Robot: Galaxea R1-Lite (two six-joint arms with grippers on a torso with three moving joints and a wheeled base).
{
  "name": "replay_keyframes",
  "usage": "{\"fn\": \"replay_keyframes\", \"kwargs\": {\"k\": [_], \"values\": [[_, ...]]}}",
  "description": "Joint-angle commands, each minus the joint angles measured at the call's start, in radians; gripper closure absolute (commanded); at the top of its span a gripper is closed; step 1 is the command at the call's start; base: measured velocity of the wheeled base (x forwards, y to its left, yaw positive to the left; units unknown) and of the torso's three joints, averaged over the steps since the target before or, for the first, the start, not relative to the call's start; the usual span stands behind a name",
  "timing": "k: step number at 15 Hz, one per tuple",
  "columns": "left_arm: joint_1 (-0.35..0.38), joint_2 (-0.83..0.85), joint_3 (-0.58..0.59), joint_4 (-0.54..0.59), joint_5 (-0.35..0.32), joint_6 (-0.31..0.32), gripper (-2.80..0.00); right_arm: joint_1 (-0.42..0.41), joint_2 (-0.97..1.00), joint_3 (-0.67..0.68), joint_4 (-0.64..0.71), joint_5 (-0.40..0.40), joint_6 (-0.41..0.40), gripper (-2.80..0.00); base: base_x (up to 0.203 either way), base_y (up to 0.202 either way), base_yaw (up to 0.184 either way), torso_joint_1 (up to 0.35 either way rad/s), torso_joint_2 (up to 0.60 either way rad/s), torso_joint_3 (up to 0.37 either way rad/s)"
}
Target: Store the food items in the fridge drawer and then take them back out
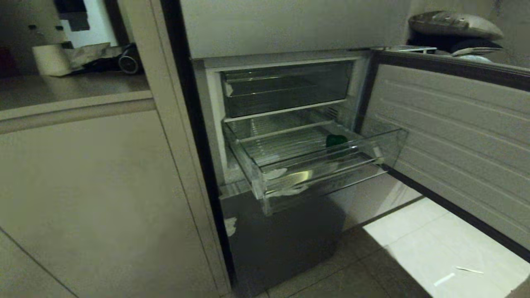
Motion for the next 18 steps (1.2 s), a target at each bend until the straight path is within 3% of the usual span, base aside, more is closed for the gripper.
{"fn": "replay_keyframes", "kwargs": {"k": [1,3,6,8,10,12,18], "values": [[0.000,0.001,0.000,0.000,0.000,0.000,0.00,0.000,-0.063,0.022,0.002,-0.010,-0.004,0.00,0.001,0.007,-0.157,0.002,0.00,0.003],[0.000,0.001,0.000,0.000,0.000,0.000,0.00,0.000,-0.107,0.063,-0.022,-0.045,-0.012,0.00,-0.001,0.005,-0.108,0.001,0.01,0.004],[0.000,0.001,0.000,0.000,0.000,0.000,0.00,-0.004,-0.103,0.083,-0.067,-0.218,0.001,0.00,0.000,0.000,0.000,0.000,0.00,0.000],[0.000,0.001,0.000,0.000,0.000,0.000,0.00,-0.005,-0.077,0.068,-0.075,-0.326,0.090,0.00,0.000,0.000,0.000,0.000,0.00,0.000],[0.000,0.001,0.000,0.000,0.000,0.000,0.00,-0.053,-0.061,0.069,-0.081,-0.339,0.126,0.00,0.000,0.000,0.000,0.000,0.00,0.000],[0.000,0.001,0.000,0.000,0.000,0.000,0.00,-0.243,-0.040,0.076,-0.105,-0.267,0.129,0.00,0.000,0.000,0.000,0.000,0.00,0.000],[0.000,0.001,0.000,0.000,0.000,0.000,0.00,-0.916,0.076,0.110,-0.262,-0.004,0.192,0.00,0.000,0.000,0.000,0.000,0.00,0.000]]}}
